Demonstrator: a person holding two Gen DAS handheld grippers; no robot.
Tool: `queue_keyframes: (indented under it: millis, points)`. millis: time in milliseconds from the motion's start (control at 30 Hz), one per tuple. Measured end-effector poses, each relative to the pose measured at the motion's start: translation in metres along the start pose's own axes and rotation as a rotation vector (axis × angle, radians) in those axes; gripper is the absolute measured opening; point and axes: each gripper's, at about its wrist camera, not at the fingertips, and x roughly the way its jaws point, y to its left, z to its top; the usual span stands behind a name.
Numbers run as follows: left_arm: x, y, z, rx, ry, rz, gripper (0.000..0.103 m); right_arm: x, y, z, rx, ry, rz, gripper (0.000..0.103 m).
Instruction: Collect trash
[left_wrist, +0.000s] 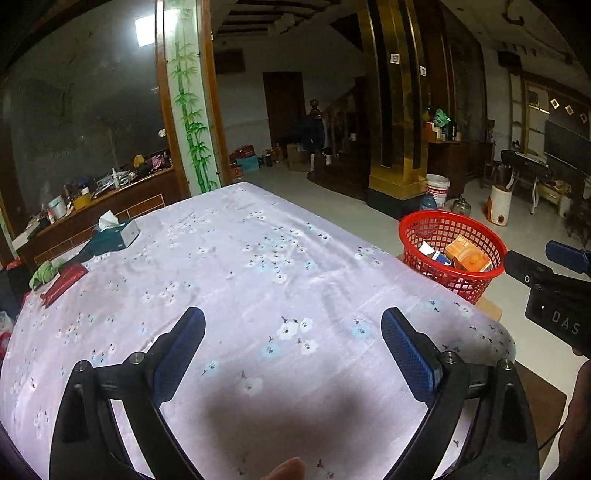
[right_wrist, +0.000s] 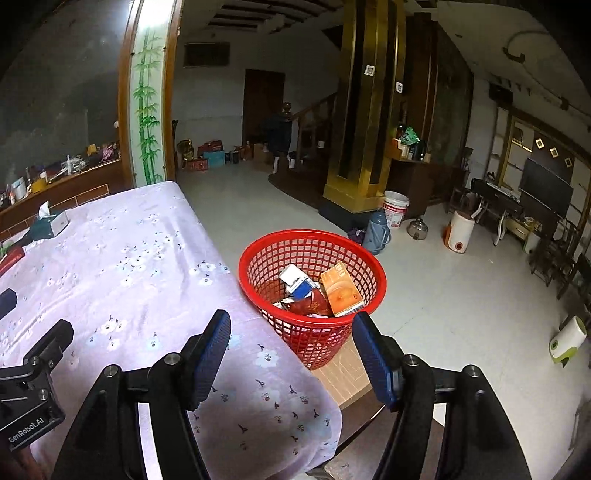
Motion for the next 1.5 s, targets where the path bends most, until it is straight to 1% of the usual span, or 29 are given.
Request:
queue_keyframes:
  millis: [300, 667, 1100, 1500]
  points:
    - [-0.006, 0.002, -0.005, 0.013, -0.015, 0.026, 0.095, 0.0, 0.011, -0.003, -0.027, 0.009, 0.006, 0.072]
    - [-0.001, 0.007, -0.007, 0.002, 0.006, 0.063, 0.095, 0.002, 0.013, -0.006, -0.035, 0.021, 0.008, 0.072]
    - [0.0, 0.007, -0.012, -0.001, 0.021, 0.034, 0.095, 0.002, 0.02, -0.008, -0.051, 0.027, 0.004, 0.072]
    - [0.001, 0.009, -0.013, -0.006, 0.027, 0.029, 0.095, 0.002, 0.022, -0.009, -0.057, 0.032, 0.007, 0.072]
